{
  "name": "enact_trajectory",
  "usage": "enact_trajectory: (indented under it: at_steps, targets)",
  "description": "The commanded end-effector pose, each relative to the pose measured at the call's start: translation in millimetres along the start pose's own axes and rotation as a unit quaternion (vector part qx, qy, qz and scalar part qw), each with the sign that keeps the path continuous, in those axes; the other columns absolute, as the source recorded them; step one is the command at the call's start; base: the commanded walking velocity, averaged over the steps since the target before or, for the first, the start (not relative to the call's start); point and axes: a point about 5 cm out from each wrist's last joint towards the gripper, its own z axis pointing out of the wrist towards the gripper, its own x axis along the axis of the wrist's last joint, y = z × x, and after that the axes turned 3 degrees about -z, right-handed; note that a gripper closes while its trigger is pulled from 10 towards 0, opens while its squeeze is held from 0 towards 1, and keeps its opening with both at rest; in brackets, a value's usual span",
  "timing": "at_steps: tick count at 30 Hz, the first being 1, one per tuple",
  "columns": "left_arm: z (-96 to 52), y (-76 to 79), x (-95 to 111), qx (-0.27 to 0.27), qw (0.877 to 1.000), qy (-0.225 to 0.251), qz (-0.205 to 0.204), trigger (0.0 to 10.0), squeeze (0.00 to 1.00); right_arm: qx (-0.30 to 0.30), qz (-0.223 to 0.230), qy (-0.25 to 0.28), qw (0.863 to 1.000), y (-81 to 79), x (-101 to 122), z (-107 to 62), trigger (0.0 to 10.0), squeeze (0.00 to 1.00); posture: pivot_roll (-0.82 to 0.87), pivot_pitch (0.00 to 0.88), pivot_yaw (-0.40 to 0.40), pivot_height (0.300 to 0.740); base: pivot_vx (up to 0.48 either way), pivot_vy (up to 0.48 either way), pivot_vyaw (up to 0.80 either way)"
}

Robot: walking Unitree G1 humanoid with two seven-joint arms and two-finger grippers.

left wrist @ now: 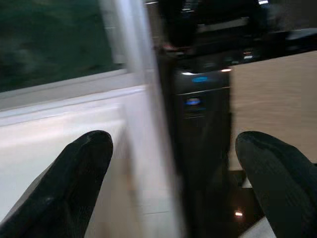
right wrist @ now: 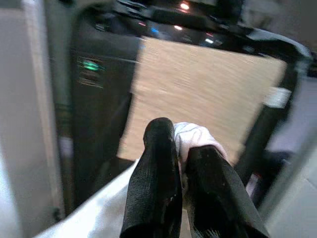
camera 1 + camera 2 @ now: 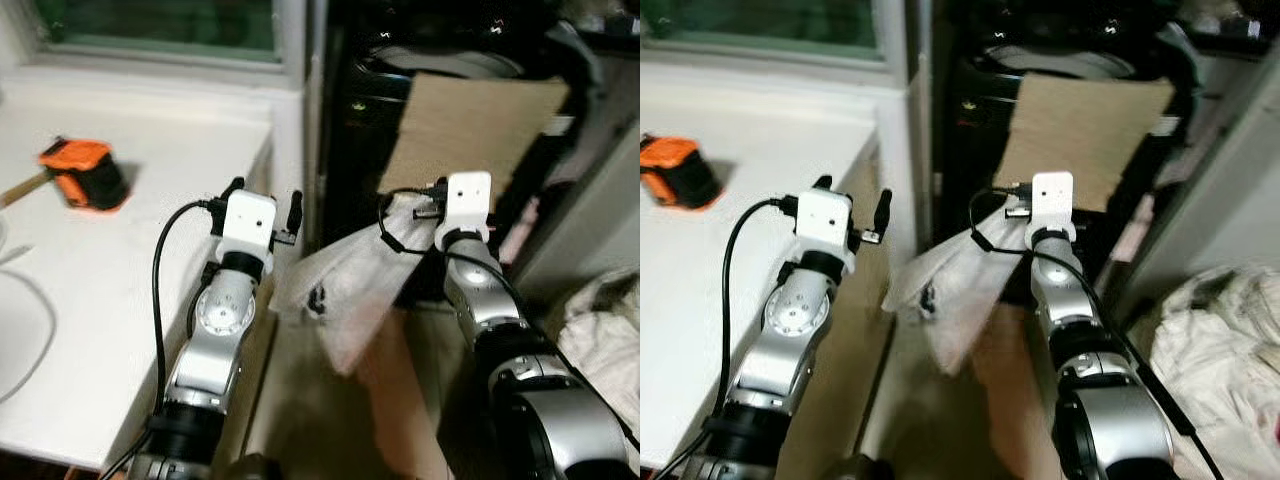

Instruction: Clothes washing

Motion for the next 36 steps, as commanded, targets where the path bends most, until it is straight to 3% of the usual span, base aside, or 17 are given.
enact_trajectory:
  at_steps: [1, 7, 12, 15, 19, 25, 26, 27, 28, 32, 36]
  targets:
    - [2.4, 1.5, 5, -0.006, 1.0, 0.008, 0.0, 10.0, 0.0, -0.011, 0.004, 0.009, 1.0, 3.9, 3, 1.3, 0.0, 0.0, -0.03, 0.0, -0.021, 0.74, 0.0, 0.0, -0.76]
    - [3.1, 1.0, 4, -0.007, 1.0, 0.005, 0.001, 10.0, 0.0, -0.004, 0.002, 0.02, 1.0, 1.1, 4, 0.1, 0.0, 0.0, -0.03, 0.0, -0.02, 0.74, 0.0, 0.0, -0.71]
    - [4.3, 0.5, 4, -0.002, 1.0, 0.006, 0.004, 10.0, 0.0, 0.018, 0.005, 0.022, 1.0, -3.5, 5, 0.5, 0.0, 0.0, -0.04, 0.0, -0.021, 0.74, 0.0, 0.0, 0.0]
    - [5.7, 0.6, 6, 0.003, 1.0, 0.009, 0.004, 10.0, 0.0, 0.052, 0.008, 0.052, 0.997, -12.0, 17, 1.9, 0.0, 0.0, -0.04, 0.0, -0.022, 0.74, 0.0, 0.0, 0.0]
    - [7.4, 2.1, 8, 0.004, 1.0, 0.012, 0.004, 10.0, 0.0, 0.056, 0.015, 0.069, 0.996, -12.0, 23, 3.1, 0.0, 0.0, -0.04, 0.0, -0.025, 0.74, 0.0, 0.0, 0.0]
    - [12.2, 5.1, 14, -0.001, 1.0, 0.025, 0.0, 10.0, 0.0, 0.039, -0.015, 0.171, 0.984, -7.4, 54, 0.4, 0.0, 0.0, -0.03, 0.0, -0.027, 0.74, 0.0, 0.0, 0.0]
    - [15.7, 5.9, 22, -0.007, 0.999, 0.043, -0.006, 10.0, 0.0, 0.004, -0.018, 0.228, 0.973, 3.0, 78, 0.8, 0.0, 0.0, -0.03, 0.0, -0.027, 0.74, 0.0, 0.0, 0.0]
    - [15.7, 5.9, 22, -0.007, 0.999, 0.043, -0.006, 10.0, 0.0, 0.004, -0.018, 0.228, 0.973, 3.0, 78, 0.8, 0.0, 0.0, -0.03, 0.0, -0.027, 0.74, 0.0, 0.0, 0.0]
    - [18.7, 8.4, 29, -0.017, 0.998, 0.059, -0.003, 10.0, 0.0, -0.023, -0.022, 0.262, 0.965, 11.7, 92, 0.4, 0.0, 0.0, -0.04, 0.0, -0.026, 0.74, 0.0, 0.0, 0.0]
    - [25.8, 14.9, 45, -0.045, 0.995, 0.084, -0.014, 10.0, 0.0, -0.063, -0.021, 0.272, 0.96, 26.7, 100, 1.3, 0.0, 0.0, -0.04, 0.0, -0.022, 0.74, 0.0, 0.0, 0.0]
    - [28.5, 19.1, 51, -0.064, 0.993, 0.096, -0.022, 10.0, 0.0, -0.054, -0.028, 0.249, 0.967, 23.0, 89, 0.4, 0.0, 0.0, -0.05, 0.0, -0.014, 0.74, 0.198, 0.0, 0.0]
